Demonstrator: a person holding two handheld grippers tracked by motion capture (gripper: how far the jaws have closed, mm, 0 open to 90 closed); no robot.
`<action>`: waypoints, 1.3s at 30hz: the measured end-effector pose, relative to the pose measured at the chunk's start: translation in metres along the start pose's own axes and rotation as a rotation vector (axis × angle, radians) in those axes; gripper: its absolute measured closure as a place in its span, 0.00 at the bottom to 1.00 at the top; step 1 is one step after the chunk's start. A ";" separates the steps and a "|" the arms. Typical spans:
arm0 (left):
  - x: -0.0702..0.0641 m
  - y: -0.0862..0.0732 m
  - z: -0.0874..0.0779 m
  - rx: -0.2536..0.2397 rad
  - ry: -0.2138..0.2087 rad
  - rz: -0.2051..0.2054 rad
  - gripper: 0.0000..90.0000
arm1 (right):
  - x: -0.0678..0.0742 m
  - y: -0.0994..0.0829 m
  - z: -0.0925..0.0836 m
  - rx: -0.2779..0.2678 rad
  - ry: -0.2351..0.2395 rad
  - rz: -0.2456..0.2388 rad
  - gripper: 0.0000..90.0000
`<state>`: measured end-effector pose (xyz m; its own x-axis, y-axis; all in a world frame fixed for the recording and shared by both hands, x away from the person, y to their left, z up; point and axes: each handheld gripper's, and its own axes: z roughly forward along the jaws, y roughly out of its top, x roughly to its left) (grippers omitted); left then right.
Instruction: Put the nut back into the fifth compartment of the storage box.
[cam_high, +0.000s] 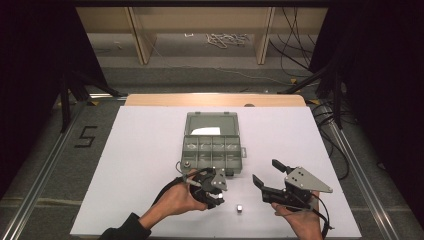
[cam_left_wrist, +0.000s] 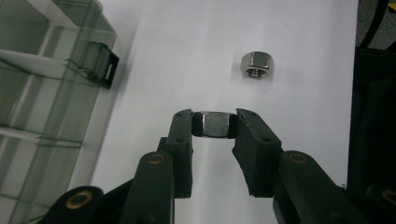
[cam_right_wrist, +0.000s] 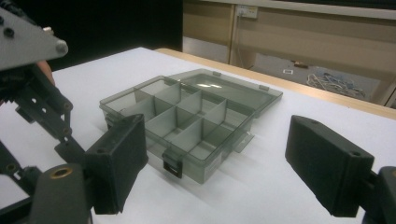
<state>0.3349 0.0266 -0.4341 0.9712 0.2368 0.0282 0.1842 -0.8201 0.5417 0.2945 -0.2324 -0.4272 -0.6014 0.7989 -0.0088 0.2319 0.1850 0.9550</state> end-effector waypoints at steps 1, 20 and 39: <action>0.003 0.000 -0.003 0.002 0.001 0.001 0.75 | 0.000 0.000 0.000 0.000 0.002 -0.001 0.24; 0.048 -0.018 -0.044 -0.019 0.123 -0.084 0.75 | 0.000 0.000 0.001 -0.001 -0.003 -0.003 0.24; 0.095 -0.046 -0.050 -0.030 0.211 -0.235 0.75 | 0.000 0.000 0.001 0.001 -0.003 -0.003 0.24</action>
<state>0.4114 0.1134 -0.4140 0.8490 0.5237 0.0710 0.3925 -0.7148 0.5789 0.2951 -0.2316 -0.4278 -0.5995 0.8003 -0.0126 0.2309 0.1879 0.9547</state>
